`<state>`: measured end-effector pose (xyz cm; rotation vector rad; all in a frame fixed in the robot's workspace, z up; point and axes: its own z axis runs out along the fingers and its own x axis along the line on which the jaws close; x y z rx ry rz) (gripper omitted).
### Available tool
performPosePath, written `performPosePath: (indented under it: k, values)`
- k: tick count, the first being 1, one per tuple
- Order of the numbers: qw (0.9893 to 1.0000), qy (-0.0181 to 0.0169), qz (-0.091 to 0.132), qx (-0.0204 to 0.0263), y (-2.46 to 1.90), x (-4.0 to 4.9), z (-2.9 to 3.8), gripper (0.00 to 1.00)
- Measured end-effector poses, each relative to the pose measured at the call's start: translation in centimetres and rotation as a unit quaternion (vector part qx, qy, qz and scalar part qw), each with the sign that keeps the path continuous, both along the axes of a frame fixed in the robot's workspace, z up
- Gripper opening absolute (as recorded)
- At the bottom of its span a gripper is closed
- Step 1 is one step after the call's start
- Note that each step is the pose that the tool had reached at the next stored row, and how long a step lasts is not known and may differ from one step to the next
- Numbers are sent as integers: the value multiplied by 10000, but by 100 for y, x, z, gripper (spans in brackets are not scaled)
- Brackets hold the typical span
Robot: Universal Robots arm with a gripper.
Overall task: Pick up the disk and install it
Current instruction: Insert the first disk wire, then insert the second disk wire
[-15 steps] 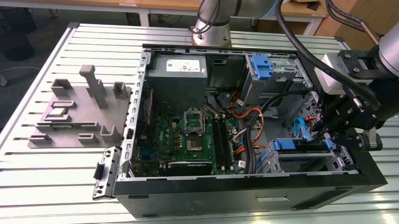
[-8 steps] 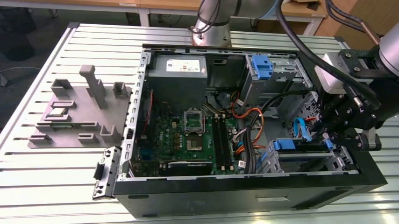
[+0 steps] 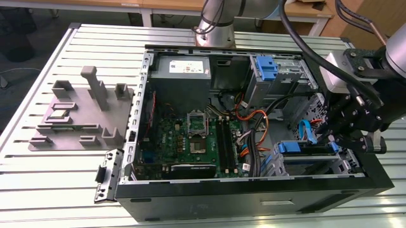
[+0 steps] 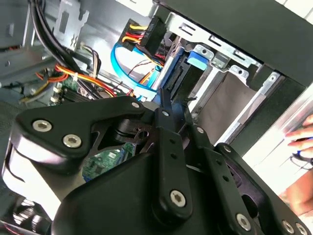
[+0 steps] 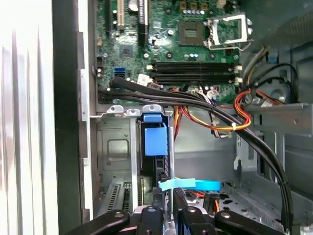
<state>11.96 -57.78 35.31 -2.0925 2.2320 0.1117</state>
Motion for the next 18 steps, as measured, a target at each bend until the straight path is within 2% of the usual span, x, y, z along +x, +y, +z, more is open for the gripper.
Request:
performPosePath:
  k: [5, 18]
  values:
    - [9999, 0, -159, -2, 3, 0, 38, 23]
    - [9998, 0, -195, -2, 3, 0, 40, 23]
